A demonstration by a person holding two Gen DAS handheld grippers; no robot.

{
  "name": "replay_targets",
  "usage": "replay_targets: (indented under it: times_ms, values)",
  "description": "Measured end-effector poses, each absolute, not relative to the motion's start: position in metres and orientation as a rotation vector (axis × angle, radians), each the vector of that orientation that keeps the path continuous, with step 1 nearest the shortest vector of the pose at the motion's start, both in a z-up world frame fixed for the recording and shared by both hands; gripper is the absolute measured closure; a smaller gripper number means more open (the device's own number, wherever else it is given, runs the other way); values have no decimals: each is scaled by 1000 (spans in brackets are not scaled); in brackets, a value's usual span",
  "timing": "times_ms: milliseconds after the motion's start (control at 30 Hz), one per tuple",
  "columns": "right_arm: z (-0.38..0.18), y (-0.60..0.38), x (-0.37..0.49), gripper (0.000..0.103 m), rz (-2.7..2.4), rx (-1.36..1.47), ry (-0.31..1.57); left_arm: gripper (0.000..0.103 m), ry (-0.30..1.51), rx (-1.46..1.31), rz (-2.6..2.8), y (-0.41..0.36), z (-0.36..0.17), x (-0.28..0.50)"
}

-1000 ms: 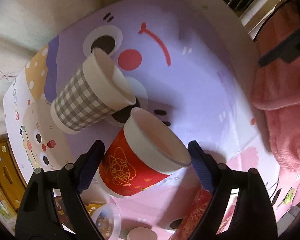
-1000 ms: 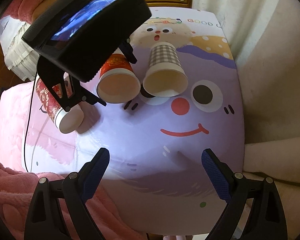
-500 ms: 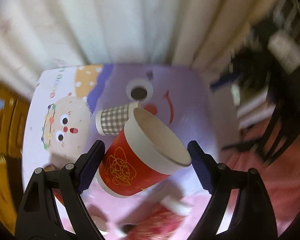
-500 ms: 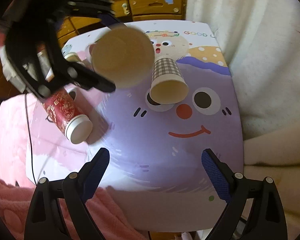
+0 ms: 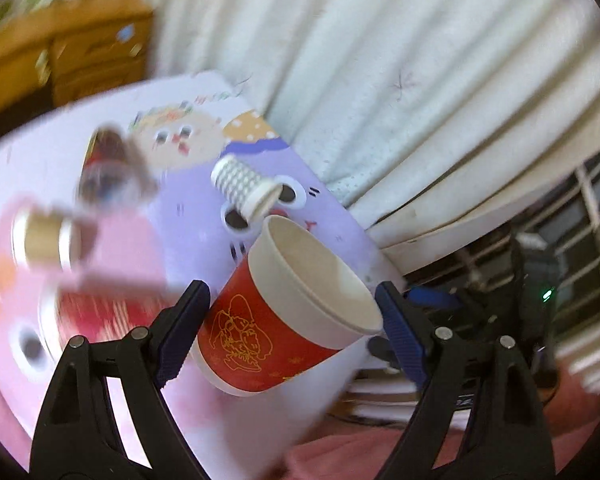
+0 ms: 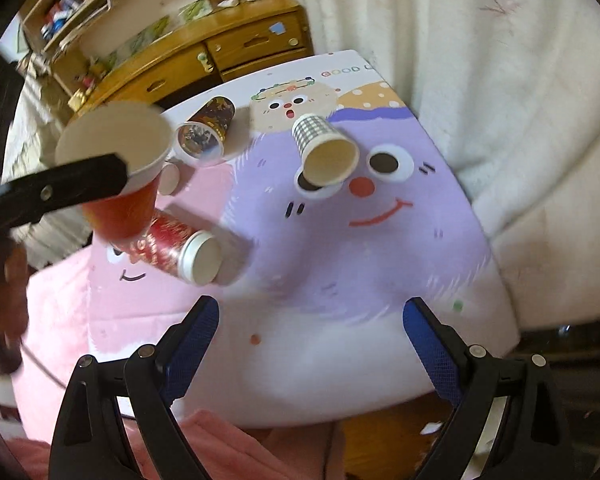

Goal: Flip cup upright
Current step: 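Lift the small red cup and rotate it open end up with the right gripper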

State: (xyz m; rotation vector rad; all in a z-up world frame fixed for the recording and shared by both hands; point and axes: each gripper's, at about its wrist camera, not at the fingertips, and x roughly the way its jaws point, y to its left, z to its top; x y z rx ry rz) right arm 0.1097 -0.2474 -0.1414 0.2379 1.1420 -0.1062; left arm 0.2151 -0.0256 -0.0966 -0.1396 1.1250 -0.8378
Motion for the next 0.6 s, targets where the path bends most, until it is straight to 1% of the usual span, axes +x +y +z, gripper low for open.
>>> replay_targets:
  times_ms: [300,400,600]
  values:
    - [-148,-215,49,8,-96,351,1212,20,1304,-503,-639,35,-150,166]
    - [-150,-213,42,8,-94,364,1235,20,1356,-530,-535,46,-170,155]
    - [-159,-228,53,8,-37,464,1309,20,1468,-553,-382,38,-203,143]
